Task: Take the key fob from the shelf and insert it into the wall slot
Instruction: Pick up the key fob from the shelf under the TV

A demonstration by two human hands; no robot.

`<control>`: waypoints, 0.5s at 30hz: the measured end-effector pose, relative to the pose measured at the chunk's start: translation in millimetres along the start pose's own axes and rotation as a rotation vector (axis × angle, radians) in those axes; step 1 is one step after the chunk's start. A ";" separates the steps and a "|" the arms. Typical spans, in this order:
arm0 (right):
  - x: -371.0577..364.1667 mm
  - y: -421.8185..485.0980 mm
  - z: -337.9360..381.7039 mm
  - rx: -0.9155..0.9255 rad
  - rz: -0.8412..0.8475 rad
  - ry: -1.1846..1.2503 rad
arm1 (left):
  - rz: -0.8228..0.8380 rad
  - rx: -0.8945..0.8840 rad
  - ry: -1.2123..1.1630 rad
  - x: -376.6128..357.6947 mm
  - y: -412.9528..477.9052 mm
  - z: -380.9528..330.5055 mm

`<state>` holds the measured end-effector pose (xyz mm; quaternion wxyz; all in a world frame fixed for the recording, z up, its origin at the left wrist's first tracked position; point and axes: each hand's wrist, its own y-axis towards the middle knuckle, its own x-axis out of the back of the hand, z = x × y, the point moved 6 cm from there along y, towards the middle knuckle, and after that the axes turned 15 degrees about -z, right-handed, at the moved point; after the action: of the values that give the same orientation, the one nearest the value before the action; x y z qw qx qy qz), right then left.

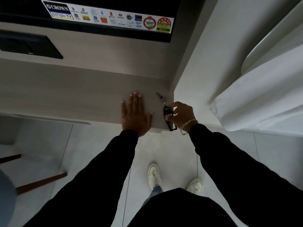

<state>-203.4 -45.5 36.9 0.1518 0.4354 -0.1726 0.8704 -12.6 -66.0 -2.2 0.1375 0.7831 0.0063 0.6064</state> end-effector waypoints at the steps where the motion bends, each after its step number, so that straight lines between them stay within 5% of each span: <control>1: 2.7 1.6 -2.3 -0.029 0.002 0.012 | -0.003 0.000 -0.002 -0.5 0.0 0.4; 4: 10.6 8.2 -7.7 -0.095 0.012 0.040 | -0.014 -0.005 0.006 -1.0 0.5 0.3; 10: 23.2 -3.3 -13.2 -0.421 0.169 0.604 | 0.053 0.005 -0.026 -0.6 1.1 -3.9; 15: 53.6 -10.2 -25.2 -0.468 0.224 0.735 | 0.120 -0.099 -0.178 3.1 1.0 -41.3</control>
<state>-247.7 -19.4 67.9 0.2023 0.0298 -0.3453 0.9159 -51.3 -57.8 10.3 0.1396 0.8251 -0.0826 0.5413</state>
